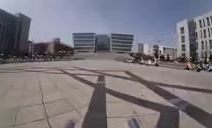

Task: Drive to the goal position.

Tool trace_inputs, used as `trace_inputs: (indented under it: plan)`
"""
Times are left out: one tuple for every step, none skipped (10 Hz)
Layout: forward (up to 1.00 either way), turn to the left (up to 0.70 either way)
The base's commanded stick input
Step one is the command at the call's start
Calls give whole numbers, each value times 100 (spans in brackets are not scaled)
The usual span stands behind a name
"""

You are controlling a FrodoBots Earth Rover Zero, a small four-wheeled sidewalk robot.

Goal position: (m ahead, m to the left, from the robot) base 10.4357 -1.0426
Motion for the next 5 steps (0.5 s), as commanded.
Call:
trace_inputs:
  plan:
    - [100, 0]
    - [100, 0]
    - [100, 0]
    - [100, 0]
    - [100, 0]
